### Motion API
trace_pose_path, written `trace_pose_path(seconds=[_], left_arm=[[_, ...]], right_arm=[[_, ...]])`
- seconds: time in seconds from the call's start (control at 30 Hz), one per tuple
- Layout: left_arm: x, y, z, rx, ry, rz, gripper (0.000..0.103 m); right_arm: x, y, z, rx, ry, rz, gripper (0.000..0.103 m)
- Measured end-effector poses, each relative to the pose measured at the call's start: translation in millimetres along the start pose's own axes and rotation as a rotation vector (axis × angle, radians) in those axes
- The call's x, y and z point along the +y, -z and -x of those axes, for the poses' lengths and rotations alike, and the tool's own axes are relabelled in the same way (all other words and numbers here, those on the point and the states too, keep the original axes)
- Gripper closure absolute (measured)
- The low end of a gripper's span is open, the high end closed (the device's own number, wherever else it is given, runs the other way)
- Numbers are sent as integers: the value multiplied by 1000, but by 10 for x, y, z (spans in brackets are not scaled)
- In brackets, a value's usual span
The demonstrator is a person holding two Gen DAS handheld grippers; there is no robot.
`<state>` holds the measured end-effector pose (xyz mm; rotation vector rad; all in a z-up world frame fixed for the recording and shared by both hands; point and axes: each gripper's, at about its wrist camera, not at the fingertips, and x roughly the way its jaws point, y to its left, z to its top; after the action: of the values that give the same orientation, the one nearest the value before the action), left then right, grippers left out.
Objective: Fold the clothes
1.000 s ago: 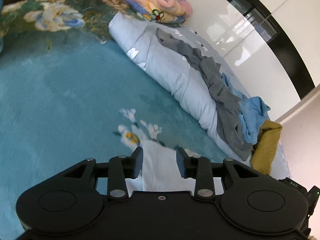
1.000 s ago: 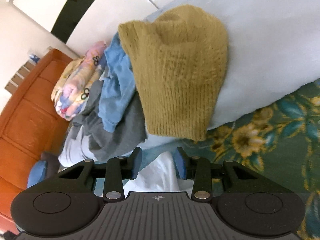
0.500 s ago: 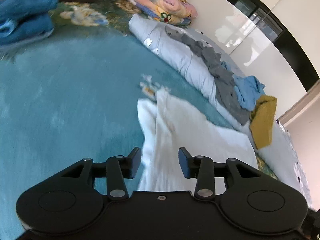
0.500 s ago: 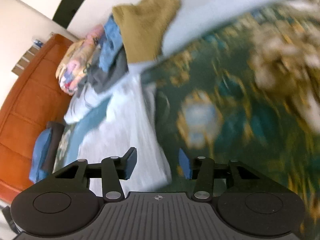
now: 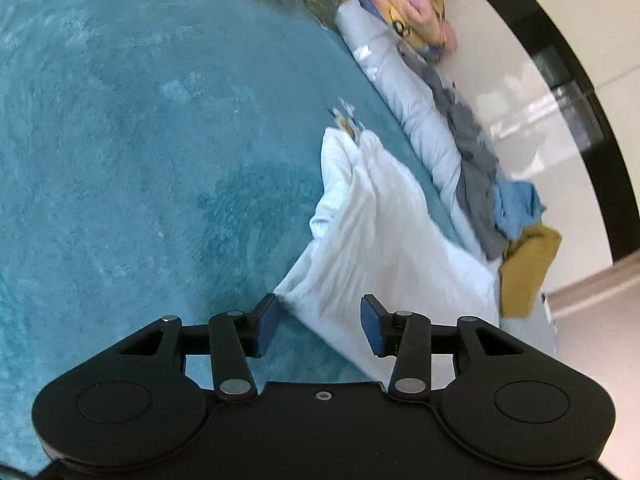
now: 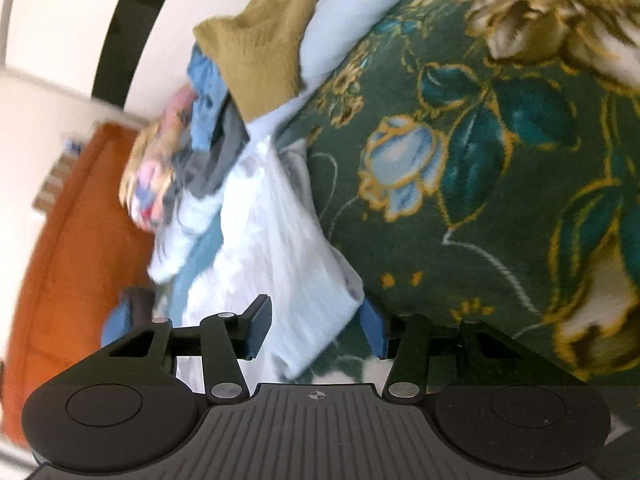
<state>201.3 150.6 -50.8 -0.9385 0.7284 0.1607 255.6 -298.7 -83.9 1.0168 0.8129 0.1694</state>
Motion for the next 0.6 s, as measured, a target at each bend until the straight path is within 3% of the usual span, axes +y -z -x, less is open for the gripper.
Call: trace_pose_path(seconds=[0.17,0.23,0.33,0.43,0.6], left_arm=[[9,45,-100,-45,45,50,62],[32,62,-121,-62,62,84,64],[49,65,-151,-88,61,133,74],[35,45,-198,-73,25,138,94],[-88,2,-163,-88,-19,66,100]], right_arm=[[-77,6,-69,-59,-74,-72,60],[-108,-4,-81,-72,-96,-95,66],[-143,2,-107,-72,-74,-105,83],[-141,2,-105,-72,-48,-101,93],[54,2,-35,-88,1,24,98]])
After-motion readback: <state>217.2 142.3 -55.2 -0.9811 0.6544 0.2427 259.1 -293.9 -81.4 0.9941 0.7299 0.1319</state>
